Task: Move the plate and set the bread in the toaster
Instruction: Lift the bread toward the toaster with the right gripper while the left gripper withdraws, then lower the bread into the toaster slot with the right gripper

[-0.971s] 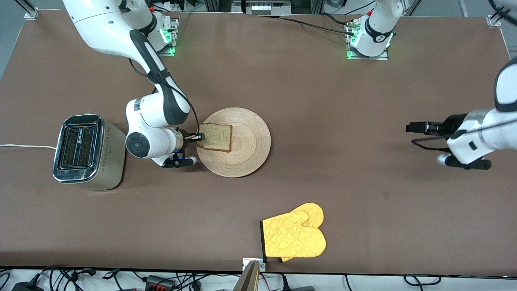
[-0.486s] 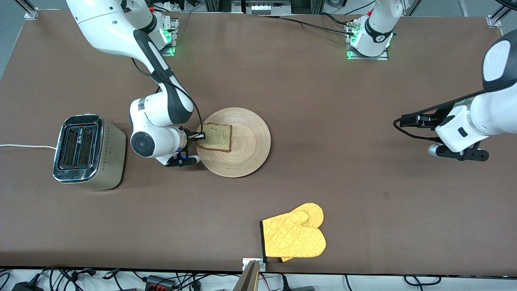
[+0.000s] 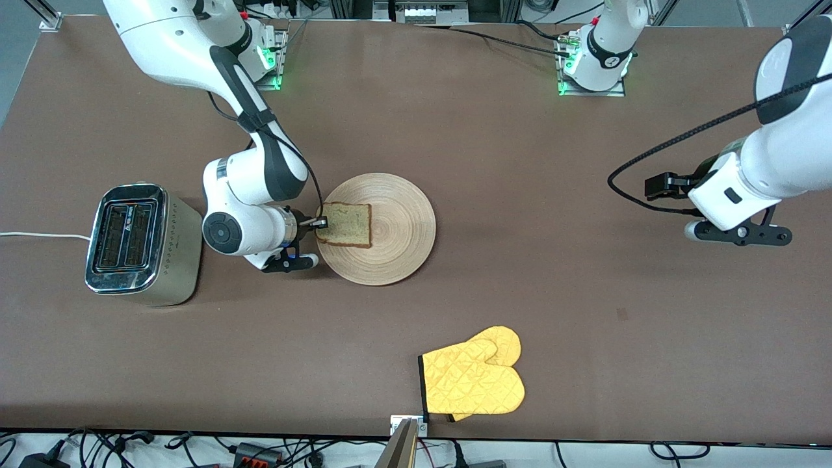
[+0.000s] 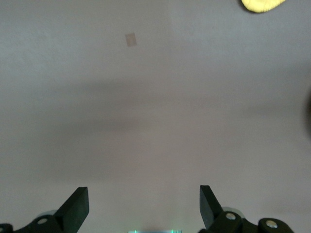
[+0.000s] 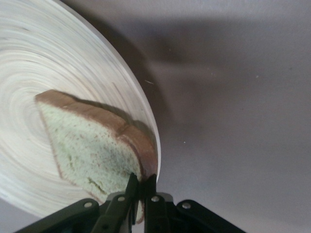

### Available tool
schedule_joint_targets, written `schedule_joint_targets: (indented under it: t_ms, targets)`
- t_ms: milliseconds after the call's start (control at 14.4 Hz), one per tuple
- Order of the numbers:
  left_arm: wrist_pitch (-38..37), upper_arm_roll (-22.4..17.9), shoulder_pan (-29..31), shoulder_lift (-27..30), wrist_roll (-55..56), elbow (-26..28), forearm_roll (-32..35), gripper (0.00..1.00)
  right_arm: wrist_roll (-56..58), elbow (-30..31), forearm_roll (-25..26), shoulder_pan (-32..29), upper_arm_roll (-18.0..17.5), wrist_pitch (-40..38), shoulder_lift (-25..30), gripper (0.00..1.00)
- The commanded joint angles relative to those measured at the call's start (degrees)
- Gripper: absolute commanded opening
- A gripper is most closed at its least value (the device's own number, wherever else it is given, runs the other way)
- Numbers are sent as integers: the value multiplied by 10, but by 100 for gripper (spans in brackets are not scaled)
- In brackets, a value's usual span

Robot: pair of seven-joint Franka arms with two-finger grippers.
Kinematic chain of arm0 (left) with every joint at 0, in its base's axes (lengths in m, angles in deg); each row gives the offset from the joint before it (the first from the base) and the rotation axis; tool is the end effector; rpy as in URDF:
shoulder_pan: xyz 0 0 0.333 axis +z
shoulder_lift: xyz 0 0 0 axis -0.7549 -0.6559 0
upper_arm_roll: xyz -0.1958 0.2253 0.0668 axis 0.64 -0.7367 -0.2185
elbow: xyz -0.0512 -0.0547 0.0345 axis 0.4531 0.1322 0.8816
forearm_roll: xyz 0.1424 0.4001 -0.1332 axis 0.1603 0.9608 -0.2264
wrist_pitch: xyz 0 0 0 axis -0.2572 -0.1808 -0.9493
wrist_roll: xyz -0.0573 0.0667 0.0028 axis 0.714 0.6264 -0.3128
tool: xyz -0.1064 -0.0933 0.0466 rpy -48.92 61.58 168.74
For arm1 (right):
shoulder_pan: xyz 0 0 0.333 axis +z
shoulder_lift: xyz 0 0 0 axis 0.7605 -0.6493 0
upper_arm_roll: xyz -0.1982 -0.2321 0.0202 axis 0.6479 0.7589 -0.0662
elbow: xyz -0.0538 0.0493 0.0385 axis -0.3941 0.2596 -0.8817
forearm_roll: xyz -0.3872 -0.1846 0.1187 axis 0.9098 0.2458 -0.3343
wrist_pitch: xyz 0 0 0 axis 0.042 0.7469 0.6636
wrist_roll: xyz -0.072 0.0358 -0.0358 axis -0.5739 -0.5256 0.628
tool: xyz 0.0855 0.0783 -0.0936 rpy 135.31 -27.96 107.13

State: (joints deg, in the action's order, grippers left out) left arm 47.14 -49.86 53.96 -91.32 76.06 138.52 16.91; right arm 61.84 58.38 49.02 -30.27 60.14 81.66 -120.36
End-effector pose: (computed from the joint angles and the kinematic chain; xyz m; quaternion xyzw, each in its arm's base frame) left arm 0.6492 -0.0849 0.4861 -0.9953 0.0298 0.0895 0.0228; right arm 0.6160 0.2708 0.1606 -0.9782 -0.0467 0.1780 0.0959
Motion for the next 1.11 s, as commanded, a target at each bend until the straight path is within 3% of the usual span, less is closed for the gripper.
schedule_joint_targets:
  t_ms: [0, 208, 486, 694, 1041]
  targets:
    - [125, 0, 10, 154, 18, 224, 8, 100, -5, -47, -2, -10, 9, -76, 26, 0]
    - [133, 0, 50, 168, 49, 246, -65, 100, -3, -144, 35, -21, 41, -195, 31, 0]
    - [134, 1, 50, 170, 48, 238, -67, 100, 7, -239, 140, -22, 97, -331, 35, 0]
    - [139, 0, 51, 164, 45, 228, -66, 100, 36, -264, 203, -21, 142, -378, 35, 0]
    - [142, -6, 54, 162, 47, 221, -58, 100, 119, -277, 323, -20, 178, -400, 51, 0]
